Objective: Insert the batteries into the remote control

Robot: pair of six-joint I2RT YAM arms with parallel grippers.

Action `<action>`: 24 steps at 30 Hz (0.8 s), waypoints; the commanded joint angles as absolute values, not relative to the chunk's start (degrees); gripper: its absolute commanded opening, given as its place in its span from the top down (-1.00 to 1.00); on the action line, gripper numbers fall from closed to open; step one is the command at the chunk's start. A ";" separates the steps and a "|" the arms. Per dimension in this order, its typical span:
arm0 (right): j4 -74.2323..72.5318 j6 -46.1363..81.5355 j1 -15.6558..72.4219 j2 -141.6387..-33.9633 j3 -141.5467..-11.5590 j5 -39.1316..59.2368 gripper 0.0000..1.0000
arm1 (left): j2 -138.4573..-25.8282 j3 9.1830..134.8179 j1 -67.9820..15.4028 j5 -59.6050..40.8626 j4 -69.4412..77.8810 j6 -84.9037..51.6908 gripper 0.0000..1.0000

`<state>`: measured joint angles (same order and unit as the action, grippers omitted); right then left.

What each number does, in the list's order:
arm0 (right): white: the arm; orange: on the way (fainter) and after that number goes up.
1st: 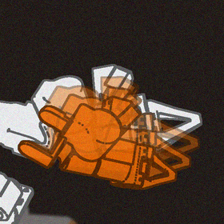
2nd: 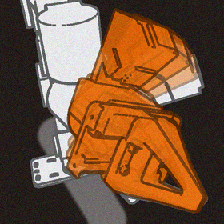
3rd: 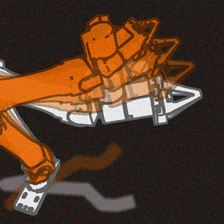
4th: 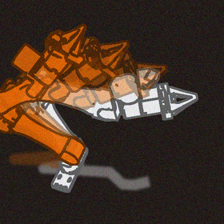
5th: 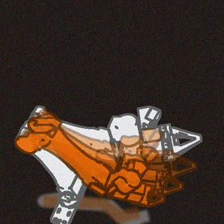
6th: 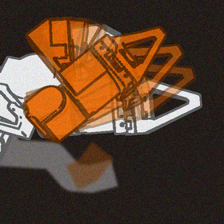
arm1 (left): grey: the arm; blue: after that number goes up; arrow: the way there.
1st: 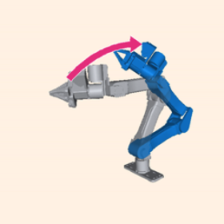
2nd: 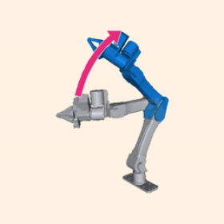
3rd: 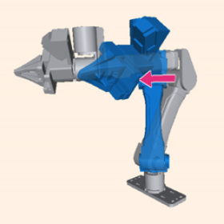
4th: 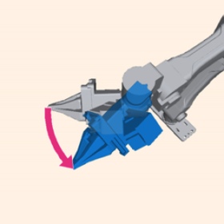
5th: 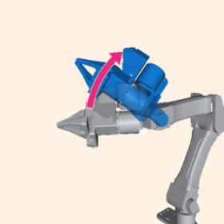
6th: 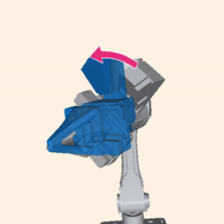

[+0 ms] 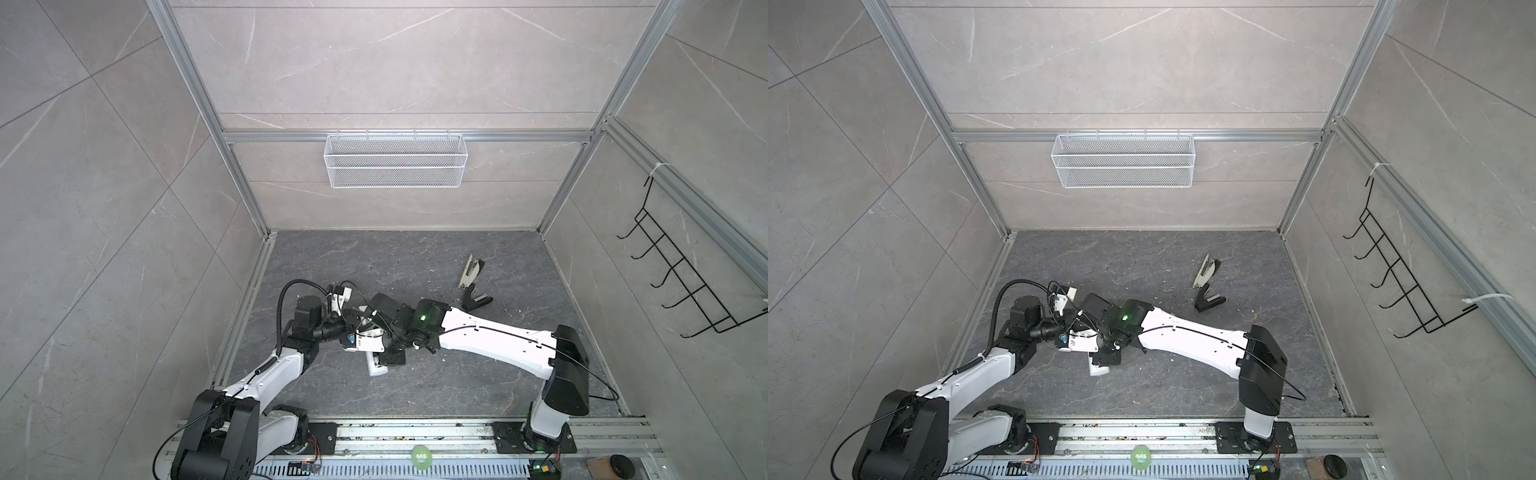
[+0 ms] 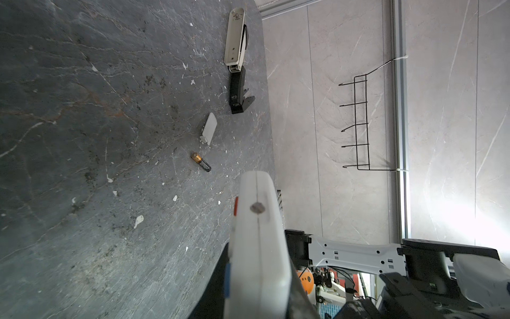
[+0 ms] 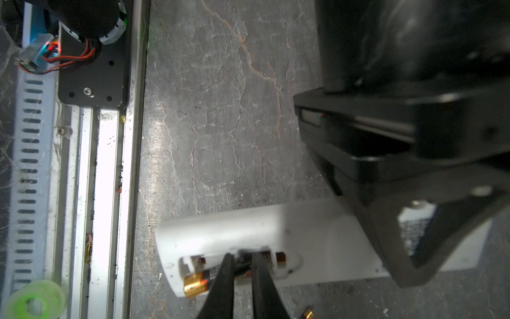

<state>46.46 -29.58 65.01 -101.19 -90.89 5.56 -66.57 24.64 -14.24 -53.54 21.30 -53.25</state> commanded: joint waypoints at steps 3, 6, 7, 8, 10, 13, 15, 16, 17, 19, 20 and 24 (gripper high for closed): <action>48.39 -27.68 65.91 -95.38 -90.79 8.43 0.61 | -64.61 26.19 -14.50 -56.71 22.85 -54.19 1.00; 49.52 -28.43 66.03 -93.69 -89.87 8.66 0.60 | -64.26 26.13 -14.49 -56.69 22.72 -54.27 1.00; 50.18 -28.75 66.08 -93.31 -89.66 8.85 0.60 | -64.10 26.15 -14.48 -56.78 22.68 -54.36 1.00; 50.86 -28.96 66.14 -92.94 -89.53 9.04 0.59 | -64.05 26.19 -14.48 -56.88 22.68 -54.39 1.00; 51.72 -29.32 66.31 -92.43 -89.10 9.68 0.54 | -63.82 26.21 -14.50 -57.13 22.68 -54.41 1.00; 51.83 -29.42 66.69 -92.02 -88.05 10.70 0.42 | -63.93 26.26 -14.48 -57.30 22.81 -54.55 1.00; 52.07 -29.63 67.14 -92.49 -87.66 10.52 0.39 | -64.20 26.28 -14.50 -57.44 23.41 -54.92 1.00; 52.23 -29.70 67.36 -92.78 -87.55 10.39 0.39 | -64.34 26.19 -14.48 -57.56 23.76 -55.10 1.00; 52.22 -29.89 67.54 -93.10 -87.46 10.13 0.39 | -64.44 26.18 -14.46 -57.62 24.07 -55.30 1.00; 52.42 -30.32 67.84 -93.91 -87.39 9.73 0.39 | -64.64 26.17 -14.46 -57.69 24.24 -55.37 1.00; 52.42 -30.49 67.98 -94.32 -87.44 9.33 0.40 | -64.75 26.14 -14.49 -57.69 24.30 -55.46 1.00; 52.30 -31.07 68.12 -95.48 -87.79 8.53 0.41 | -64.64 26.08 -14.48 -57.79 24.52 -55.64 1.00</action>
